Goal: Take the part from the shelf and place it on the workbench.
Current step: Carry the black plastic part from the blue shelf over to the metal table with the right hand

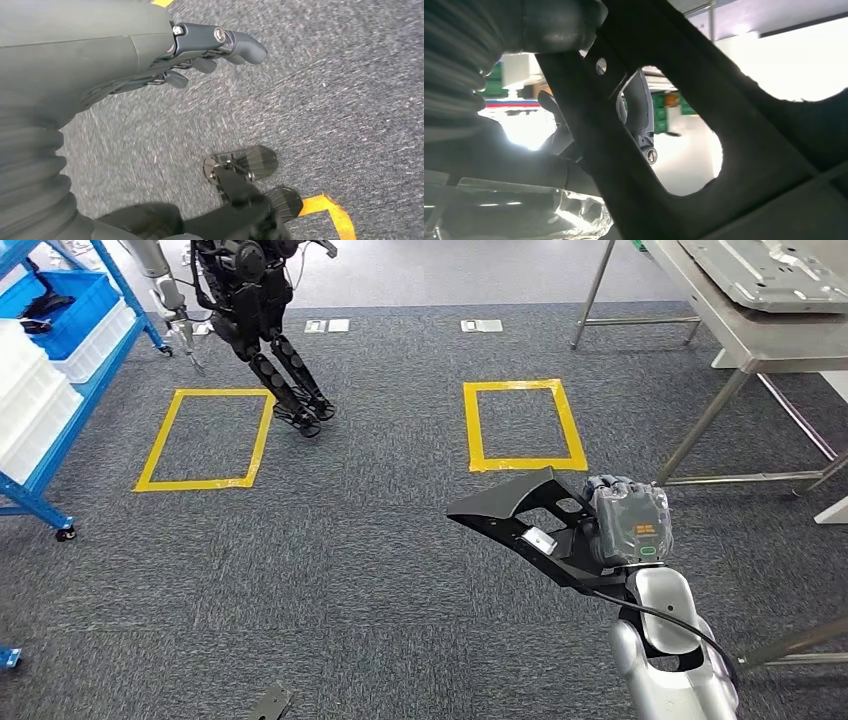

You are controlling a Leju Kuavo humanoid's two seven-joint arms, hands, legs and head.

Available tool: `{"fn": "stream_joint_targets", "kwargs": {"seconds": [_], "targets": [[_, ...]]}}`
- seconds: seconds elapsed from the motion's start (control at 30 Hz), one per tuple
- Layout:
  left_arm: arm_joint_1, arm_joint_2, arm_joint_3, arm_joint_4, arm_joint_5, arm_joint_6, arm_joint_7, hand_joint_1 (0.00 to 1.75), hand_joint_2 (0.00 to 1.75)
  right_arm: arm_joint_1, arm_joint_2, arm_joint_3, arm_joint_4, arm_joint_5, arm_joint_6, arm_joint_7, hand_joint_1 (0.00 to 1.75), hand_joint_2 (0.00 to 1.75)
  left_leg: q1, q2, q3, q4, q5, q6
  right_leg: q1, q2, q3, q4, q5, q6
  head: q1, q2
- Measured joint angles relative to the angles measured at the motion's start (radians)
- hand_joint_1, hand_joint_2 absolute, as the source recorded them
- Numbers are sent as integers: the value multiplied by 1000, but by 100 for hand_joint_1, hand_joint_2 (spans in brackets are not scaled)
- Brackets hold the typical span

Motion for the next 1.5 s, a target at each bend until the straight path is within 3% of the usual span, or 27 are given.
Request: {"fn": "stream_joint_targets", "kwargs": {"seconds": [0.03,0.1,0.17,0.23,0.3,0.33,0.37,0.4,0.47,0.53,0.6,0.63,0.7,0.77,0.8,0.83,0.9,0.97,1.03,1.07,1.13,1.2,1.27,1.33,1.37,1.43,1.5], "targets": [[0,3,1,0,0,0,0,0,175,-2,1,0,1,0,0,0,157,175,-2,-11,9,-19,2,3,-3,11,-4,-1,3,5,-1,0],[-2,5,3,0,3,0,1,0,175,-2,1,0,1,0,0,-2,157,175,-4,12,15,-33,6,5,-6,29,-13,-2,9,15,-3,0],[-4,6,5,0,7,0,1,0,175,-6,0,0,2,0,0,-7,157,175,-1,41,24,-52,17,8,-2,-13,-36,28,-5,18,-1,0],[-3,9,9,0,10,-2,2,0,175,-18,1,1,3,0,2,-12,157,175,-3,74,28,-61,22,9,-2,-82,-88,129,-53,15,1,0],[0,12,13,0,10,-6,2,0,175,-26,1,1,6,1,8,-14,157,175,-4,107,25,-61,21,9,-9,-105,-147,254,-99,21,2,0],[0,14,15,0,10,-8,2,0,175,-27,0,1,8,1,12,-14,157,175,-4,124,25,-60,20,7,-14,-109,-158,280,-105,30,2,0],[0,15,18,0,10,-8,2,0,175,-27,0,0,9,1,16,-14,157,175,-3,140,25,-60,19,5,-20,-115,-144,260,-94,42,3,0],[0,16,20,0,10,-9,2,0,175,-28,0,-1,9,1,19,-14,157,175,-1,154,26,-59,17,1,-27,-128,-108,198,-72,56,2,0],[-1,21,25,0,9,-10,1,0,175,-30,0,-2,10,2,22,-14,157,175,-3,178,30,-54,9,-13,-33,-180,-26,57,-31,74,4,0],[-2,27,28,0,8,-11,-1,0,175,-32,1,-3,10,5,24,-14,157,175,-9,197,34,-48,1,-26,-29,-204,3,6,-20,65,2,0],[-4,28,29,0,6,-12,-3,0,175,-35,2,-5,10,13,30,-14,157,175,-6,216,39,-47,-4,-35,-27,-178,-1,10,-18,47,-3,0],[-6,29,29,0,3,-12,-4,0,175,-38,2,-6,10,18,34,-14,157,175,0,209,40,-43,-10,-40,-28,-165,-1,10,-16,40,-4,0],[-8,29,29,1,-1,-12,-6,0,175,-50,1,-9,10,26,45,-14,157,175,10,159,19,12,-52,-47,-28,-140,-1,9,-13,25,-6,0],[-6,30,30,2,-2,-12,-7,0,175,-66,1,-11,10,29,55,-14,157,175,12,104,-40,140,-120,-45,-23,-114,-1,8,-10,13,-9,0],[-4,30,30,2,-3,-12,-7,0,175,-73,1,-11,10,31,62,-14,157,175,11,93,-75,206,-144,-42,-18,-100,-2,8,-9,9,-10,0],[-2,30,30,3,-4,-12,-6,0,175,-81,1,-11,11,34,69,-15,157,175,10,89,-97,243,-148,-38,-14,-84,-2,9,-9,8,-10,0],[0,30,30,4,-5,-12,-6,0,175,-100,-2,-11,15,39,84,-21,157,175,7,81,-93,209,-102,-24,-8,-53,-2,9,-7,5,-10,0],[1,30,31,4,-9,-12,-5,0,175,-131,-6,-11,20,37,100,-30,157,175,4,37,-38,79,-31,-6,-6,-25,-3,9,-3,5,-10,0],[2,30,33,5,-12,-12,-4,0,175,-165,-12,-11,26,30,113,-37,157,175,-1,-3,0,-4,-2,5,-9,-1,-8,10,1,10,-10,0],[2,30,34,5,-13,-12,-4,0,175,-179,-15,-11,29,27,118,-38,157,175,-4,-7,4,-13,-3,6,-12,10,-11,8,5,16,-11,0],[1,28,35,5,-14,-12,-3,0,175,-196,-22,-11,31,24,122,-41,157,175,-5,20,9,-27,6,8,-13,19,-21,6,11,27,-14,0],[1,25,37,5,-15,-12,-2,0,175,-214,-29,-10,34,22,126,-43,157,175,-2,48,14,-47,19,11,-7,-32,-46,39,-8,29,-11,0],[4,22,40,5,-19,-12,0,0,175,-242,-34,-7,43,19,138,-44,157,175,-2,79,14,-55,24,13,-6,-94,-102,150,-63,25,-8,0],[7,19,44,6,-23,-12,3,0,175,-282,-39,-2,61,11,163,-44,157,175,-4,113,11,-54,24,12,-13,-108,-155,266,-105,33,-6,0],[8,17,45,6,-24,-12,4,0,175,-306,-41,1,73,7,176,-43,157,175,-4,129,10,-53,24,12,-16,-111,-159,280,-106,43,-6,0],[7,11,47,6,-27,-12,6,0,175,-358,-45,6,93,0,196,-43,157,175,-2,158,11,-52,22,7,-25,-132,-101,185,-67,68,-6,0],[6,8,48,6,-30,-11,7,0,175,-409,-49,13,109,-3,206,-44,157,175,-8,181,13,-48,16,-5,-26,-181,-24,49,-25,79,-4,0]]}}
